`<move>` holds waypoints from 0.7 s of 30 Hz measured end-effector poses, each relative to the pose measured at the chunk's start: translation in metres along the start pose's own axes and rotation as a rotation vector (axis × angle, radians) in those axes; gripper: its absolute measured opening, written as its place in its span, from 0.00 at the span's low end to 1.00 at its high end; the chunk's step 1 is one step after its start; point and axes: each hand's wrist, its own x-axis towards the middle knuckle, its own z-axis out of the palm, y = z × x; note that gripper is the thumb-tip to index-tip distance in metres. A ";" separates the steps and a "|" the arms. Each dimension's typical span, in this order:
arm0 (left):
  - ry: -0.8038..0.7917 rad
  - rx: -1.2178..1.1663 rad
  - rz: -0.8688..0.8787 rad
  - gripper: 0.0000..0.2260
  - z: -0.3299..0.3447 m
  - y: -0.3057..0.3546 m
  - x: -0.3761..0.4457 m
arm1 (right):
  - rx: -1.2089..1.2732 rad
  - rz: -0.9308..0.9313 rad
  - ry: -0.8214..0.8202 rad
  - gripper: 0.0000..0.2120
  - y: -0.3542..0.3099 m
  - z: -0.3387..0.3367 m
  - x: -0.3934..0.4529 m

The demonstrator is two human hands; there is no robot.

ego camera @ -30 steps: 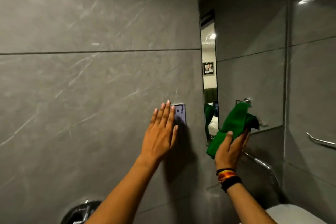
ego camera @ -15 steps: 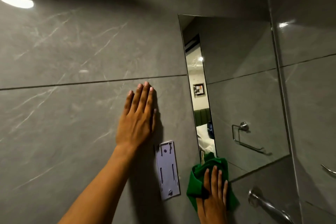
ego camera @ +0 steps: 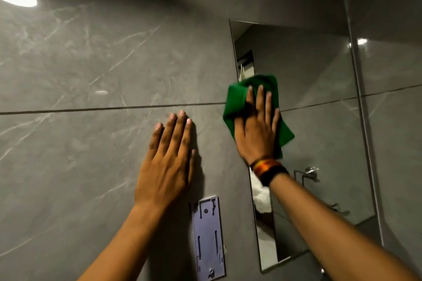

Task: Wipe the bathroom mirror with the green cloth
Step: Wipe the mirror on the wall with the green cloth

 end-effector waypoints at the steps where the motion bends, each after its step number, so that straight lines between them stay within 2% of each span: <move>1: 0.000 0.008 0.002 0.29 0.000 0.000 -0.001 | 0.013 0.001 0.016 0.32 -0.010 -0.005 0.030; 6: -0.003 0.009 -0.003 0.29 0.000 0.000 0.001 | 0.078 0.048 0.027 0.32 -0.047 -0.021 0.131; 10: -0.025 0.004 -0.011 0.29 -0.004 0.001 0.001 | 0.068 0.003 -0.036 0.35 -0.042 -0.021 0.141; 16: -0.018 0.008 0.013 0.30 -0.004 0.001 0.002 | 0.025 -0.154 0.064 0.33 -0.006 -0.019 0.149; 18: -0.041 -0.020 0.001 0.30 -0.004 0.001 0.002 | 0.037 -0.097 0.100 0.31 0.014 -0.019 0.159; 21: -0.075 -0.033 -0.003 0.30 -0.005 0.000 0.003 | 0.011 0.088 0.117 0.30 0.058 -0.023 0.180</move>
